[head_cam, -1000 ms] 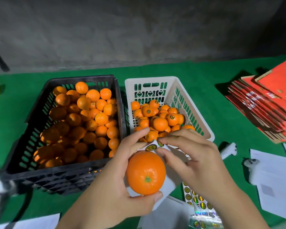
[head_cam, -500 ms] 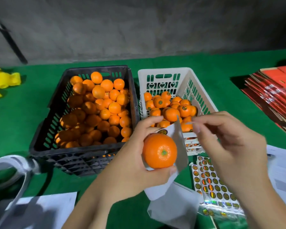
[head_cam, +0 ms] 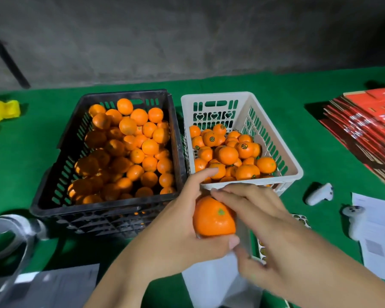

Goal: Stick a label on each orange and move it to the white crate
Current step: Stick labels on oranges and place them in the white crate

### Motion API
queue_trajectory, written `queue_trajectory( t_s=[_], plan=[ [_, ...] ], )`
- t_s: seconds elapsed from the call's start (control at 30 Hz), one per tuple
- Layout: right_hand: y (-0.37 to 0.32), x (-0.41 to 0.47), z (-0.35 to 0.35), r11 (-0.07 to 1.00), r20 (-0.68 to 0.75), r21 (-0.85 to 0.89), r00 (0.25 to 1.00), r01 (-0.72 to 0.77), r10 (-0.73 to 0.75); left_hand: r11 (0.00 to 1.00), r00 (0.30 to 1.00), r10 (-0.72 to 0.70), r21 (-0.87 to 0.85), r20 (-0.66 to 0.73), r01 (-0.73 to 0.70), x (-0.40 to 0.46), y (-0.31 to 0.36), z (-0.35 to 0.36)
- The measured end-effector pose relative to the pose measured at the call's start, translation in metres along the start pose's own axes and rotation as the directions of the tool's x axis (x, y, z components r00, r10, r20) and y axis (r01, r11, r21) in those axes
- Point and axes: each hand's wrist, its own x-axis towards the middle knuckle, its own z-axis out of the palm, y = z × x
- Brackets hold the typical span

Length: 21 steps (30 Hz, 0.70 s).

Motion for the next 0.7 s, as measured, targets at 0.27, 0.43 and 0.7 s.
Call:
queue_trajectory(
  t_s=[0.27,0.43,0.7],
  plan=[
    [0.015,0.002,0.029,0.984,-0.257,0.164,0.966,0.063,-0.019,0.956,0.98,0.077,-0.294,0.185,-0.02,0.012,-0.019,-0.002],
    [0.022,0.005,0.03,0.975,-0.451,0.201,0.893,0.096,0.005,0.941,0.976,0.071,-0.337,0.205,0.003,0.02,-0.034,-0.003],
    [0.044,0.006,0.024,0.964,-0.426,0.267,0.896,-0.01,0.128,0.924,0.991,-0.055,-0.369,0.123,0.097,0.026,-0.051,-0.009]
  ],
)
